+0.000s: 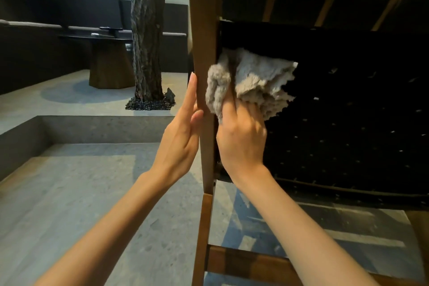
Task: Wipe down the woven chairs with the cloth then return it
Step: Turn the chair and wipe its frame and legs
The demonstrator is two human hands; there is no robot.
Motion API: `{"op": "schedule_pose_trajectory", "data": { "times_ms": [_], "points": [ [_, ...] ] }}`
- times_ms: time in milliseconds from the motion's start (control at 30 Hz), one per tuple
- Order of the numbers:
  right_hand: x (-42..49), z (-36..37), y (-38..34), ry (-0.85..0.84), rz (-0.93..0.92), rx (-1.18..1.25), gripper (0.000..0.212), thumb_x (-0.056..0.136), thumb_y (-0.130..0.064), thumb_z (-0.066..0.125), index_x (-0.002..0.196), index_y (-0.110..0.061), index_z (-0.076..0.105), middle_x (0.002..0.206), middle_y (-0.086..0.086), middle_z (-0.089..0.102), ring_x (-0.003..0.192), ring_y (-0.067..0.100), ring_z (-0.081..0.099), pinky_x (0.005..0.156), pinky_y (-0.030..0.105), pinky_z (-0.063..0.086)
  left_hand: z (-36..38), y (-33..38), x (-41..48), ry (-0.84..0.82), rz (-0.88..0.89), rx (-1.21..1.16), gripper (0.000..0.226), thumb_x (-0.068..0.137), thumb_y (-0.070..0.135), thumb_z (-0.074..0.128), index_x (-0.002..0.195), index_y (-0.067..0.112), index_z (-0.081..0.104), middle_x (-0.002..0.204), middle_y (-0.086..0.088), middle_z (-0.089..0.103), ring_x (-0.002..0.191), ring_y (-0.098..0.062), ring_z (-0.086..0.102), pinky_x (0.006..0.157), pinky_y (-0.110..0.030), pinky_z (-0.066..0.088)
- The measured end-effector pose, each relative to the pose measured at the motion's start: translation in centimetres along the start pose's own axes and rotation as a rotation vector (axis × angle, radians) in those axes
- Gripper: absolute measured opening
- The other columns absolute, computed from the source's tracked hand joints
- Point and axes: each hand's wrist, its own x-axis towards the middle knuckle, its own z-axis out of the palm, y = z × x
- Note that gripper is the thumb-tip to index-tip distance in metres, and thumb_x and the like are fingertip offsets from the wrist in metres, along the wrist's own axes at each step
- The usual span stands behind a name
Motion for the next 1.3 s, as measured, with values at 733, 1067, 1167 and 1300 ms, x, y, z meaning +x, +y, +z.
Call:
{"op": "schedule_pose_trajectory", "data": {
  "times_ms": [733, 1067, 1167, 1300],
  "points": [
    [-15.9, 3.2, 4.9, -1.022, 0.116, -0.099, 0.026, 0.093, 0.001, 0.050, 0.115, -0.008, 0.061, 0.104, 0.009, 0.065, 0.093, 0.023, 0.062, 0.081, 0.028, 0.047, 1.8, -1.5, -3.7, -0.095, -0.112, -0.074, 0.068, 0.102, 0.021, 0.031, 0.137, 0.061, -0.012, 0.158, 0.014, 0.005, 0.143, -0.004, 0.018, 0.107, -0.006, 0.022],
    [-12.4, -3.6, 5.9, -0.583, -0.391, 0.042, 0.023, 0.079, 0.001, 0.064, 0.096, -0.013, 0.072, 0.101, 0.006, 0.070, 0.097, 0.027, 0.065, 0.079, 0.037, 0.054, 2.4, -1.0, -7.8, 0.028, -0.146, 0.131, 0.063, 0.098, 0.008, 0.045, 0.141, 0.048, 0.021, 0.131, 0.011, 0.039, 0.116, 0.006, 0.045, 0.090, -0.005, 0.041],
    [-11.1, -5.9, 6.5, -0.545, -0.363, 0.098, 0.032, 0.085, 0.000, 0.047, 0.103, -0.011, 0.071, 0.109, 0.009, 0.068, 0.103, 0.028, 0.065, 0.084, 0.036, 0.054, 2.6, -0.4, -8.7, -0.082, -0.154, 0.148, 0.050, 0.092, 0.005, 0.047, 0.132, 0.034, 0.041, 0.116, 0.012, 0.042, 0.108, 0.003, 0.046, 0.088, -0.017, 0.048],
    [-9.4, -8.3, 7.8, -0.551, -0.237, 0.260, 0.049, 0.069, 0.009, 0.071, 0.112, -0.008, 0.054, 0.109, 0.015, 0.063, 0.104, 0.028, 0.058, 0.072, 0.033, 0.057, 2.8, 0.2, -9.2, -0.443, -0.093, 0.097, 0.079, 0.072, -0.002, 0.064, 0.135, 0.035, 0.036, 0.148, 0.012, 0.027, 0.139, -0.008, 0.021, 0.111, -0.020, 0.026]
  ]
}}
